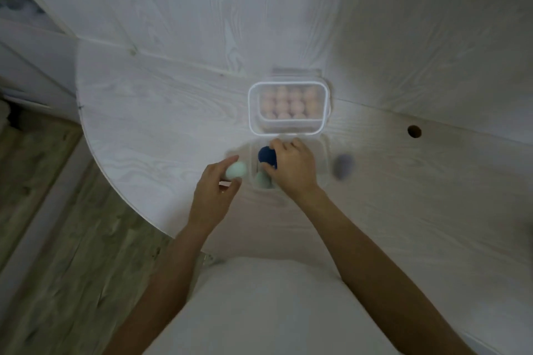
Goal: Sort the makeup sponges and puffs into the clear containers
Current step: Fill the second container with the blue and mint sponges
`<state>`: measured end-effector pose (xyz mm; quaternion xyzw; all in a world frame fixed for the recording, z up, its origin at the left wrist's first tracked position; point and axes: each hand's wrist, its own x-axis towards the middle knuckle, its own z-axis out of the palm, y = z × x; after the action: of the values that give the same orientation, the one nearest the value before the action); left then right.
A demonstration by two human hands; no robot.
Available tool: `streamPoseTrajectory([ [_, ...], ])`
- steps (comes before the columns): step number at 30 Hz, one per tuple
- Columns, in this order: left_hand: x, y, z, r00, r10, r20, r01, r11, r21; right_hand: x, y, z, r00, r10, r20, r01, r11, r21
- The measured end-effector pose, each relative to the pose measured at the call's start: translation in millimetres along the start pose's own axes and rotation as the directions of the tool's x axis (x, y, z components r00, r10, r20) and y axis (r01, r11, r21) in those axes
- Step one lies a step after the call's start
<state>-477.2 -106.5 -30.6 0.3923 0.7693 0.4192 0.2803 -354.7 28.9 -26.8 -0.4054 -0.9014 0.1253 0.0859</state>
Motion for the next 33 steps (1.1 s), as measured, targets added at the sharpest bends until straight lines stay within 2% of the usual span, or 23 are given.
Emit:
streamPoseTrajectory([
  [3,7.4,-5.9,-3.9,0.999,0.001,0.033,-0.001,1.000,-0.019,3.3,-3.2,7.1,1.000,0.007,-0.010,-0.008,0.995,-0.095],
  [9,23.1,-13.7,-6.5,0.997,0.064,0.043,-0.061,0.996,-0.058,1.0,-9.9,19.1,0.991,0.118,0.055,-0.108,0.981,-0.160],
  [14,38.4,-10.5,-4.3,0.987,0.153,0.042,-0.155,0.987,0.045,-1.9,-8.1,23.9,0.970,0.226,0.085,-0.223,0.974,-0.041],
  [18,46.0,-6.9,-0.5,0.981,0.194,0.027,-0.196,0.979,0.053,-3.5,-5.6,23.8,0.974,0.198,0.106,-0.190,0.978,-0.081],
  [21,46.2,-2.9,5.1,0.958,0.283,0.040,-0.285,0.955,0.077,-3.2,-3.1,19.8,0.975,0.170,0.140,-0.153,0.980,-0.126],
  [24,48.4,-0.9,16.3,0.926,0.373,0.062,-0.378,0.917,0.129,-6.4,-3.2,20.1,0.979,0.173,0.109,-0.156,0.976,-0.152],
  [27,53.8,-0.2,28.6,0.906,0.415,0.089,-0.424,0.891,0.165,-7.5,-2.1,20.4,0.978,0.189,0.093,-0.179,0.978,-0.106],
  [33,56.6,0.9,44.6,0.882,0.451,0.138,-0.471,0.851,0.232,-23.6,6.8,28.1,0.991,0.131,-0.011,-0.131,0.991,-0.033],
])
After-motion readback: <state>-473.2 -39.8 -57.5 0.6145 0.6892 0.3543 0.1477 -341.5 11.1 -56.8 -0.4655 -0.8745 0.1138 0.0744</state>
